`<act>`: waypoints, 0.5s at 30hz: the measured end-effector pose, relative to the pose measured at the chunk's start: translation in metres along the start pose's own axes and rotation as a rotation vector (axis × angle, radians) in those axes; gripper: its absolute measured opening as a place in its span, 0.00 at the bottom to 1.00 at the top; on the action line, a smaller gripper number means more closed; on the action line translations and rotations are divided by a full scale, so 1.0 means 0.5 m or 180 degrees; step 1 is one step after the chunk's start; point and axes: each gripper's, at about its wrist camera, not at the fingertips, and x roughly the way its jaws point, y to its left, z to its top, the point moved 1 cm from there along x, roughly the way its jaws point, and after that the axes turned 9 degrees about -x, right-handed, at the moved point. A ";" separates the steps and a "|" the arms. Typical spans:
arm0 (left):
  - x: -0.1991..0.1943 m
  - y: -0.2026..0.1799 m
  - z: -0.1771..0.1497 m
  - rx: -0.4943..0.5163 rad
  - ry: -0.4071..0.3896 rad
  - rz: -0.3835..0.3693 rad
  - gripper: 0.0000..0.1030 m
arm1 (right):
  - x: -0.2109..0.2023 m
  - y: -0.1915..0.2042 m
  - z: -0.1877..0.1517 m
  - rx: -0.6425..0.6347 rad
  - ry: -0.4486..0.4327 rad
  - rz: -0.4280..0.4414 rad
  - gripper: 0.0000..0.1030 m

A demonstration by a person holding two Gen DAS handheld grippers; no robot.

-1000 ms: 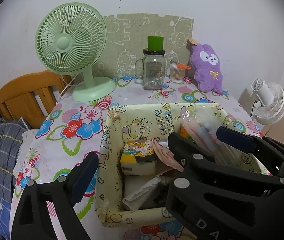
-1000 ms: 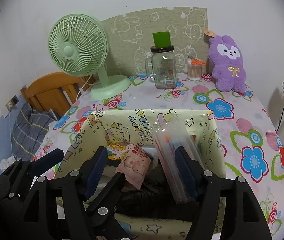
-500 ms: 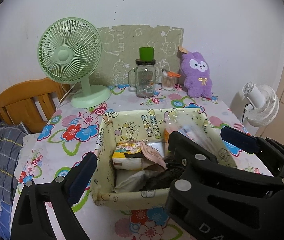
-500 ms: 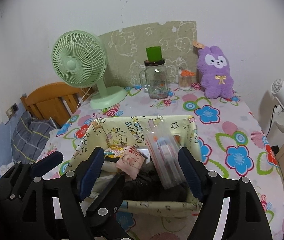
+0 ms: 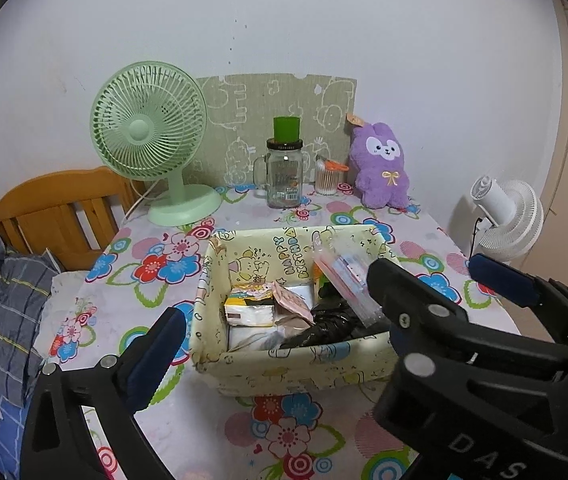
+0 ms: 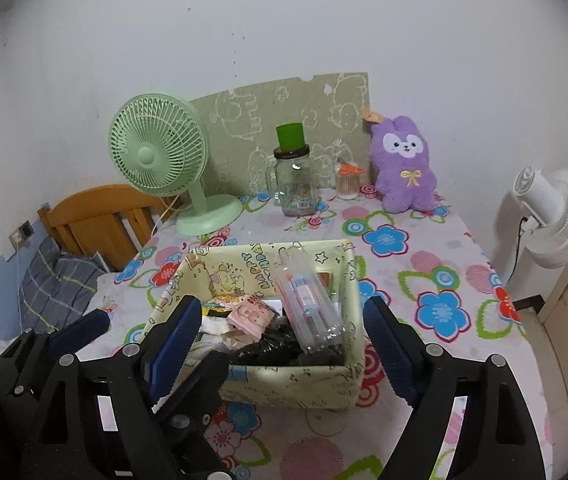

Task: Organize soft objects
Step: 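Withdraw both open tools up and away from the box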

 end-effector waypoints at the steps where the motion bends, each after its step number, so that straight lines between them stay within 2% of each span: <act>1: -0.008 0.000 -0.001 0.0003 -0.0021 -0.0002 1.00 | -0.009 0.001 -0.002 -0.0012 -0.0019 -0.0028 0.88; 15: -0.091 0.015 -0.016 -0.0041 -0.0213 0.0019 1.00 | -0.118 -0.010 -0.019 -0.0003 -0.0180 -0.0276 0.92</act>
